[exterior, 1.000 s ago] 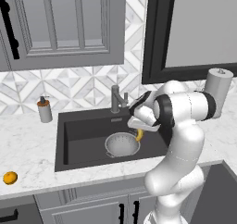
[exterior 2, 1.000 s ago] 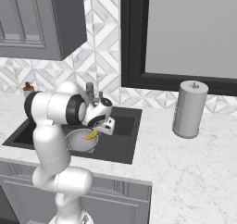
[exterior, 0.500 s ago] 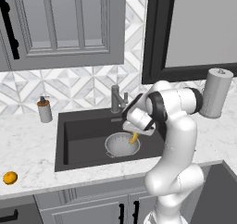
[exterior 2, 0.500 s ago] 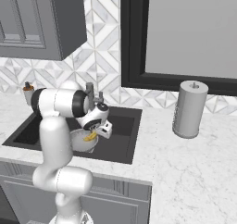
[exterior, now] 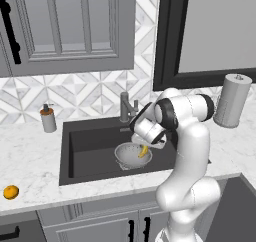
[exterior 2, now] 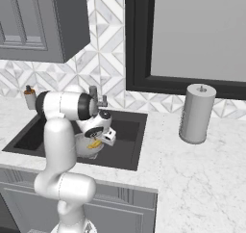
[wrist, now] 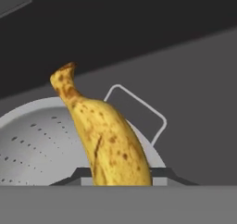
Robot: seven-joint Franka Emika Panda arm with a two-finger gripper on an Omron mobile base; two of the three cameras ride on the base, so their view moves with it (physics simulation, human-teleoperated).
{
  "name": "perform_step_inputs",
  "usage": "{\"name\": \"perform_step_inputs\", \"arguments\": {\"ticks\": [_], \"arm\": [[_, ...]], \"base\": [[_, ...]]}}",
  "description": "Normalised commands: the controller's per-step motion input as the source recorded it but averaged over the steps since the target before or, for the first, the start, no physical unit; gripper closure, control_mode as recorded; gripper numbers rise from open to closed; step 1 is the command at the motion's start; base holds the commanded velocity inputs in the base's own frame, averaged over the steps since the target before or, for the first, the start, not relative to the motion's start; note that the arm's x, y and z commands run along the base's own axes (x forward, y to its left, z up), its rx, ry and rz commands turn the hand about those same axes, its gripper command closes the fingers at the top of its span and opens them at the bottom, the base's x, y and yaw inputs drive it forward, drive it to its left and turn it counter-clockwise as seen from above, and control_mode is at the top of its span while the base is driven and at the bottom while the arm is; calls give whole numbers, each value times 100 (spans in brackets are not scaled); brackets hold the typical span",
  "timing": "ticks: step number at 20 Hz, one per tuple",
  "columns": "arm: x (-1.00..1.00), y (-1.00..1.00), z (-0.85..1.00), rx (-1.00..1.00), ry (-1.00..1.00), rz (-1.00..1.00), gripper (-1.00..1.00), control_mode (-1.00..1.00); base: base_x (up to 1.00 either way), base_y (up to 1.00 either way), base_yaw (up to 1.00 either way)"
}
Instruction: Put the colander in the sink, put the banana, tangerine in the colander, and turn on the sink faucet and pour water over the colander.
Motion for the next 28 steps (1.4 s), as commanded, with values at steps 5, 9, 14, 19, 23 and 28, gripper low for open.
{"name": "perform_step_inputs", "arguments": {"ticks": [5, 9, 14, 19, 23, 28], "arm": [[0, 8, -21, 1, 0, 0, 100, -100], [-3, 19, -7, 4, 0, 0, 100, -100], [-13, 30, 0, 1, -1, -1, 100, -100], [-24, 22, 0, 0, -3, -4, -100, -100], [-21, 9, 0, 0, -1, -8, -100, -100], [-20, 0, 0, 0, -1, -8, -100, -100]], "base": [[0, 0, 0], [0, 0, 0], [0, 0, 0], [0, 0, 0], [0, 0, 0], [0, 0, 0]]}}
